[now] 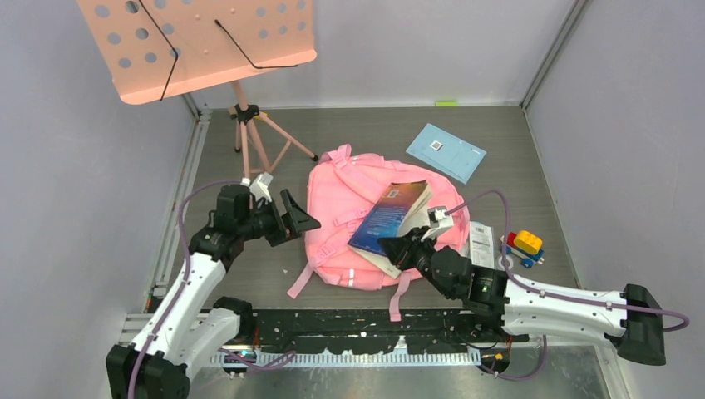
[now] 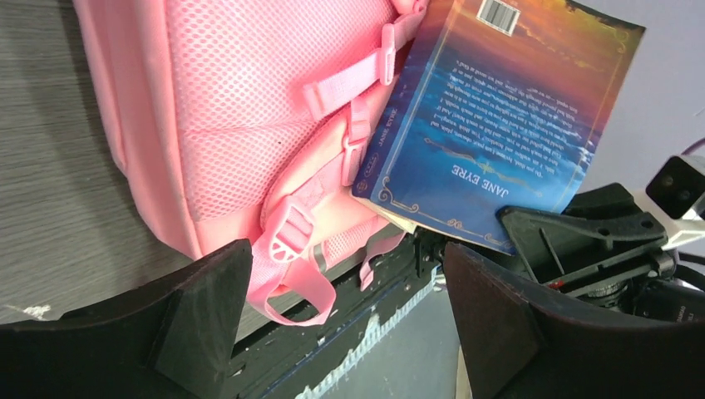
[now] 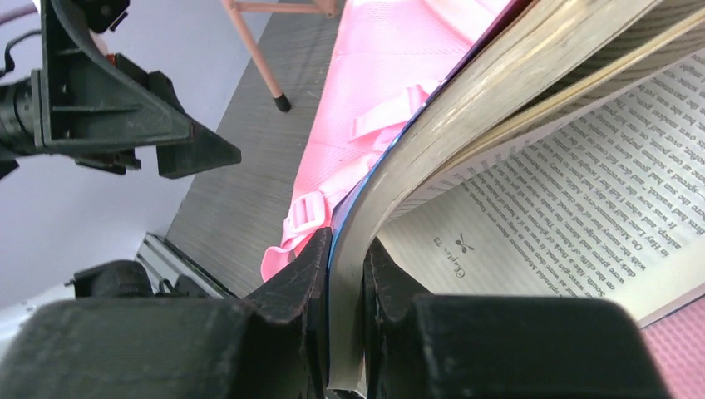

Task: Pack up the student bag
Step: Place the book in the student bag, then pick up the book from the student bag.

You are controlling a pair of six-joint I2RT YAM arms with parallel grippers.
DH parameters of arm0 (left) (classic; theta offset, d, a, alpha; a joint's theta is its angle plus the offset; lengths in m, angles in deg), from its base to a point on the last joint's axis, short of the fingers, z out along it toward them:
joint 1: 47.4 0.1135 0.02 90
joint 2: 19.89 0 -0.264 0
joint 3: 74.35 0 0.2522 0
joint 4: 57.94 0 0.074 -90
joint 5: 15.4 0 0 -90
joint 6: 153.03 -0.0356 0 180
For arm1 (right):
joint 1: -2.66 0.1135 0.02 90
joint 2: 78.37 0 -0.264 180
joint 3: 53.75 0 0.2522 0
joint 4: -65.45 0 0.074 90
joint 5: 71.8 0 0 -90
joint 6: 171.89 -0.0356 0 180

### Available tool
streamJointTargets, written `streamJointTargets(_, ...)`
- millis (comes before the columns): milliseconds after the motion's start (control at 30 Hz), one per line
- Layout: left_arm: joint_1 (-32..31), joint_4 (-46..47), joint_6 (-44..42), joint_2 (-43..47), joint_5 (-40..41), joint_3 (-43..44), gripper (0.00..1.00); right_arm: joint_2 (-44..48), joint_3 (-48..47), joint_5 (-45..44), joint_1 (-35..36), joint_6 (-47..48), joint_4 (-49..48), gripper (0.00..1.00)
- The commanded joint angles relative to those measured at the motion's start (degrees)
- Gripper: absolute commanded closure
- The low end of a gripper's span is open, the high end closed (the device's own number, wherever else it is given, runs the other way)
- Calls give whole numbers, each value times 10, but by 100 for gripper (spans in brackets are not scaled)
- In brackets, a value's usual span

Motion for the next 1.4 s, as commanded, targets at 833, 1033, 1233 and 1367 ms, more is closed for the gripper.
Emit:
streamJointTargets(833, -297, 173, -83, -321, 217, 178, 25, 176, -28, -123, -72, -230, 410, 0)
streamJointTargets(1033, -323, 181, -84, -353, 235, 194, 29, 89, -11, 93, -219, -187, 296, 1)
streamJointTargets(1233, -328, 196, -86, -380, 238, 196, 37, 18, 16, 177, -286, -184, 209, 1)
streamJointTargets(1367, -335, 197, -93, -400, 235, 204, 39, -4, 57, 211, -309, -199, 132, 1)
